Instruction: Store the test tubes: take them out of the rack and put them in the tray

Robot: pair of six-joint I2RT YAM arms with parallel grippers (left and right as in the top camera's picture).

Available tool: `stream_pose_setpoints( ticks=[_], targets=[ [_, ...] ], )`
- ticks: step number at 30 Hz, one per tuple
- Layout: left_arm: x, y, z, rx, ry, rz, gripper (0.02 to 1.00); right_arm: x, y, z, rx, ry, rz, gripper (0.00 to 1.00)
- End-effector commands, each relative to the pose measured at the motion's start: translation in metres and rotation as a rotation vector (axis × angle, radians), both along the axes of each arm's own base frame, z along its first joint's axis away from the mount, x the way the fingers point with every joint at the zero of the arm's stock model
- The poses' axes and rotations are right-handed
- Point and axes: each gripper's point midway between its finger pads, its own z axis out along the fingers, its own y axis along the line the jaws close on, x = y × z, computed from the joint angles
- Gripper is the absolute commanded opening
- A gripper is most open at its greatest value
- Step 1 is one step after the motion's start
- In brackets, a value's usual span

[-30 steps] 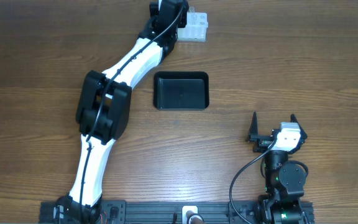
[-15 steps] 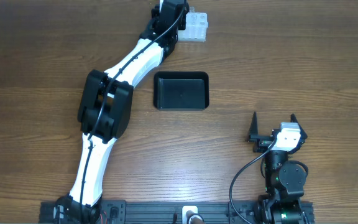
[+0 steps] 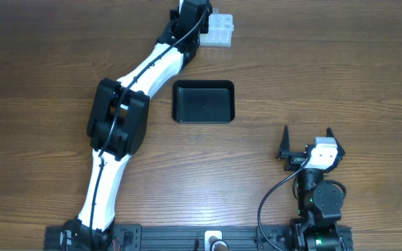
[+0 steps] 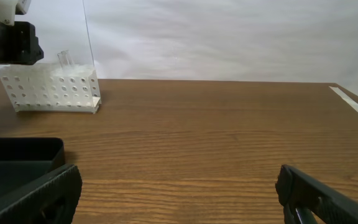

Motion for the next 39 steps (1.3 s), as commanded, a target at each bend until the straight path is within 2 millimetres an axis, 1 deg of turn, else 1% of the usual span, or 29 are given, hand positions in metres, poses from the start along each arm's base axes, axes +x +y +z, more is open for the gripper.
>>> stream_pose_setpoints(
  ticks=[1,6,8,11,17,22,27,28,30,32,34,37,39],
  targets=[
    [0.006,0.002,0.006,-0.015,-0.017,0.005,0.183,0.000,-0.003,-0.002,0.001,0.005,-0.016,0.993],
    [0.006,0.002,0.014,-0.024,-0.028,0.006,0.165,0.000,-0.003,-0.003,0.001,0.006,-0.016,0.991],
    [0.006,0.002,0.021,-0.028,-0.038,0.006,0.159,0.000,-0.003,-0.003,0.001,0.005,-0.016,0.991],
    [0.005,0.002,0.037,-0.038,-0.060,0.006,0.145,0.000,-0.003,-0.003,0.001,0.006,-0.016,0.993],
    [0.000,0.005,0.092,-0.073,-0.136,0.007,0.130,0.000,-0.003,-0.003,0.001,0.005,-0.016,0.993],
    [-0.011,0.009,0.151,-0.111,-0.218,0.007,0.130,0.000,-0.003,-0.003,0.001,0.005,-0.016,0.991],
    [-0.034,0.011,0.213,-0.144,-0.281,-0.007,0.128,0.000,-0.003,-0.003,0.001,0.005,-0.016,0.991],
    [-0.041,0.010,0.222,-0.146,-0.284,-0.012,0.123,0.000,-0.003,-0.003,0.001,0.006,-0.016,0.991],
    [-0.055,0.008,0.233,-0.139,-0.263,-0.026,0.130,0.000,-0.003,-0.003,0.001,0.005,-0.016,0.993],
    [-0.072,0.006,0.232,-0.137,-0.200,-0.030,0.141,0.000,-0.003,-0.003,0.001,0.006,-0.016,0.993],
    [-0.090,0.003,0.221,-0.152,-0.115,-0.022,0.141,0.000,-0.003,-0.003,0.001,0.006,-0.016,0.991],
    [-0.112,-0.004,0.191,-0.150,0.027,-0.009,0.123,0.000,-0.003,-0.003,0.001,0.005,-0.016,0.993],
    [-0.127,-0.007,0.164,-0.135,0.133,0.008,0.093,0.000,-0.003,-0.003,0.001,0.005,-0.016,0.991]
  ],
)
